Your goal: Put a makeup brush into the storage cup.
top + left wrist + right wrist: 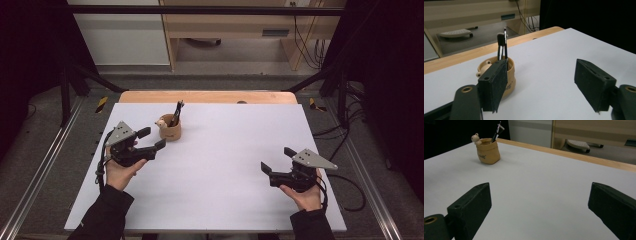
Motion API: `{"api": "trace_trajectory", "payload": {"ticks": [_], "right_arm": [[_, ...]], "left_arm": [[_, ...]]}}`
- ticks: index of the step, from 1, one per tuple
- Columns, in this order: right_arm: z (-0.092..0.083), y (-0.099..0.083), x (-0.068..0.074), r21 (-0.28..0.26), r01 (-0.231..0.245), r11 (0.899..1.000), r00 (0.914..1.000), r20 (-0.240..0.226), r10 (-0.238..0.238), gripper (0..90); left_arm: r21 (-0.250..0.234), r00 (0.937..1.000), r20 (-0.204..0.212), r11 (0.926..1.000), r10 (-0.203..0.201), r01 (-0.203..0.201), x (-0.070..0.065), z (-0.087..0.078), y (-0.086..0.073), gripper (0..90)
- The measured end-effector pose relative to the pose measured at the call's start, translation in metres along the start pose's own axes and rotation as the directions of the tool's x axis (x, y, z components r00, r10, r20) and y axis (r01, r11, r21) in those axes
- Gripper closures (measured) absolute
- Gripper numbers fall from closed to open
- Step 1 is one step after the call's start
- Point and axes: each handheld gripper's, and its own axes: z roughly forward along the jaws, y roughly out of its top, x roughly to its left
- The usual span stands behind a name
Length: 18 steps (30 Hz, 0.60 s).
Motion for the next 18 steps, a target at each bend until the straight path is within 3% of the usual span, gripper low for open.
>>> {"api": "trace_trajectory", "payload": {"ticks": [13, 18], "right_arm": [[0.0, -0.001, 0.0, 0.007, -0.018, 1.0, 0.9998, -0.004, 0.018, 4.6], [0.0, -0.002, 0.0, 0.008, -0.026, 1.0, 0.9997, -0.003, 0.026, 4.5]], "left_arm": [[-0.035, 0.9998, -0.007, 0.9993, -0.017, 0.017, -0.006, -0.023, -0.025, 18.9], [-0.016, 0.9999, -0.012, 0.9998, -0.011, 0.011, -0.005, -0.029, -0.035, 15.7]]}}
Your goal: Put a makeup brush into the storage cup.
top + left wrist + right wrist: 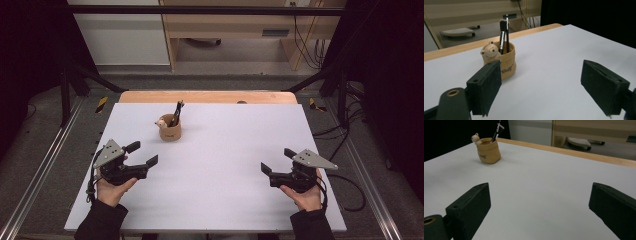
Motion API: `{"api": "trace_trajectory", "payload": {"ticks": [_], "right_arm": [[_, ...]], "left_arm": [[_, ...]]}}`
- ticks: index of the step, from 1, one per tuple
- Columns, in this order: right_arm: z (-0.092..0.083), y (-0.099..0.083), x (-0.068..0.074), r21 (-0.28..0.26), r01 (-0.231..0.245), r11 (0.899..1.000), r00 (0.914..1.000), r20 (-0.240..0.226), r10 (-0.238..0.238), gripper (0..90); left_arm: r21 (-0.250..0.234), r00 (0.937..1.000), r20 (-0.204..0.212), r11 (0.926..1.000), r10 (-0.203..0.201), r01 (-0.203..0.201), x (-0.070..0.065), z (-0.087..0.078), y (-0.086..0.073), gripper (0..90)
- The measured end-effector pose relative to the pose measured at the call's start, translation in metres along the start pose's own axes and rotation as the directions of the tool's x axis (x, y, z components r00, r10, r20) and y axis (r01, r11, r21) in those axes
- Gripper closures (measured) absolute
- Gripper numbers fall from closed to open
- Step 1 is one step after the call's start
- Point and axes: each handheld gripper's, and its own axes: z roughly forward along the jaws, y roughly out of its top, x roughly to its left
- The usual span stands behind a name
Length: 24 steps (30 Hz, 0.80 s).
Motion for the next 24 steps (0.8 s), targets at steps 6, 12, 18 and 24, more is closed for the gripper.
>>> {"api": "trace_trajectory", "payload": {"ticks": [6, 12, 18, 24], "right_arm": [[-0.001, -0.002, -0.001, 0.004, -0.006, 1.0, 1.0, 0.002, 0.006, 4.4], [-0.003, -0.005, -0.002, 0.008, -0.012, 1.0, 0.9998, 0.013, 0.012, 4.2], [-0.005, -0.006, -0.003, 0.008, -0.016, 1.0, 0.9997, 0.018, 0.016, 4.0], [-0.007, -0.007, -0.004, 0.008, -0.021, 1.0, 0.9995, 0.022, 0.021, 3.9]], "left_arm": [[0.008, 1.0, -0.002, 0.9999, -0.008, 0.008, 0.004, -0.009, -0.009, 13.8], [0.026, 0.9999, 0.0, 0.9996, -0.015, 0.015, 0.009, -0.015, -0.017, 10.5], [0.034, 0.9996, -0.011, 0.9991, -0.027, 0.027, 0.014, -0.022, -0.026, 9.8], [0.039, 0.9992, -0.025, 0.9987, -0.032, 0.033, 0.015, -0.025, -0.03, 9.0]]}}
